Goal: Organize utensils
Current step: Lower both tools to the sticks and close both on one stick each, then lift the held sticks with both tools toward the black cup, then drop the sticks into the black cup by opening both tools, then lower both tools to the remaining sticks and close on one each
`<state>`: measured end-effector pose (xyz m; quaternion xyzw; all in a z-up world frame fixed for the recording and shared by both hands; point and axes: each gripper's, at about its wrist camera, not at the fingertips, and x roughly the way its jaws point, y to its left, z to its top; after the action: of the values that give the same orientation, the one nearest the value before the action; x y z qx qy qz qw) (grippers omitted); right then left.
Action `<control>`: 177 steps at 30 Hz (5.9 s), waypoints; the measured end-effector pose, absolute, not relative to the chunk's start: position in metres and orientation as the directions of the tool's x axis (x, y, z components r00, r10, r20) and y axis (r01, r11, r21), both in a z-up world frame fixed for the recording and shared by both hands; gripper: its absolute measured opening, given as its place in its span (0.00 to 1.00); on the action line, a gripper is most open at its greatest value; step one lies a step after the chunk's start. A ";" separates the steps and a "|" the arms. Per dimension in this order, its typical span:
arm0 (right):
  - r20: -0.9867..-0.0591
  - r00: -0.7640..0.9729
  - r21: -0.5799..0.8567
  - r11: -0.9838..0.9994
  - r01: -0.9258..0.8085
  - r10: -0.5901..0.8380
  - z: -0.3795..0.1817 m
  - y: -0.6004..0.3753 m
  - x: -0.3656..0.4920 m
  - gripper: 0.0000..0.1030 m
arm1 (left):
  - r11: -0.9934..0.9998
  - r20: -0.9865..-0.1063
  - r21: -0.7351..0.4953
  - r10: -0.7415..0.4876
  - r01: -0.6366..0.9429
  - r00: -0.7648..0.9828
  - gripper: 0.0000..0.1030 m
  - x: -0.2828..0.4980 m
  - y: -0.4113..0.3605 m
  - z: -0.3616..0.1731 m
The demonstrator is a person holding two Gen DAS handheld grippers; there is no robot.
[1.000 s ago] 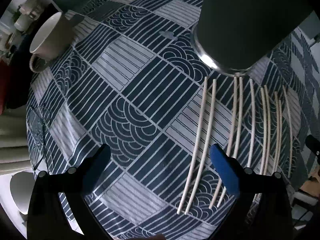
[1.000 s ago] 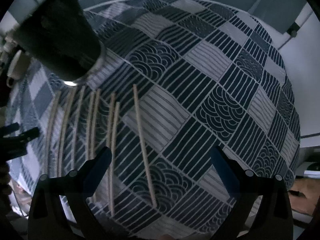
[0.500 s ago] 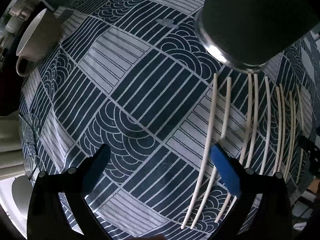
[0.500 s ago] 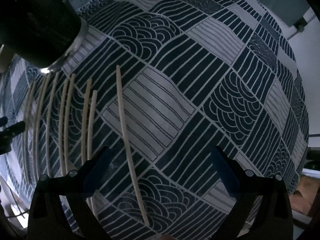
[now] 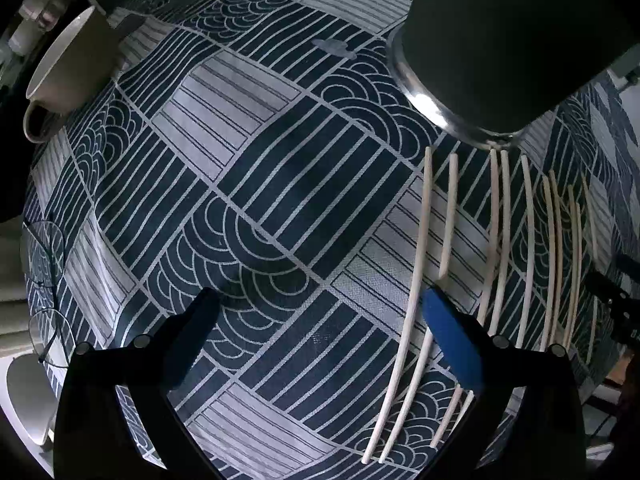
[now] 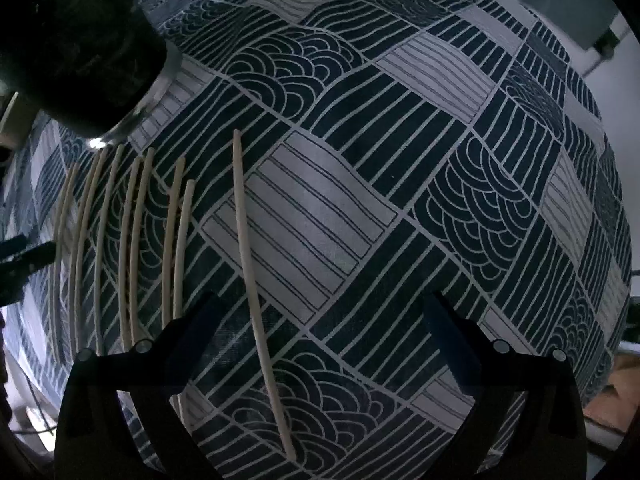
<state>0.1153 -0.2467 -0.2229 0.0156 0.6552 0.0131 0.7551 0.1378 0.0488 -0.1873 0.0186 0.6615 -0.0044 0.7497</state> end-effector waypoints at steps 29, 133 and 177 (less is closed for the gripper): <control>-0.899 0.397 0.191 0.981 -0.018 0.183 -0.103 -0.287 0.089 0.04 | 0.993 -0.951 -0.119 -0.113 -0.002 0.289 0.04 0.080 0.141 -0.099; -0.620 0.677 0.143 0.906 -0.399 0.397 -0.032 -0.169 0.118 0.77 | 0.970 -0.637 -0.208 -0.233 0.127 0.735 0.86 0.098 0.072 -0.047; -0.903 0.417 0.062 0.991 -0.122 0.107 -0.201 -0.204 0.087 0.86 | 0.993 -0.900 0.023 -0.028 0.113 0.434 0.96 0.080 0.054 -0.180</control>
<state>0.0874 -0.2040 -0.2009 -0.0069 0.5358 0.0682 0.8416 0.0797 0.0536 -0.1799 0.0400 0.5304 -0.0417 0.8458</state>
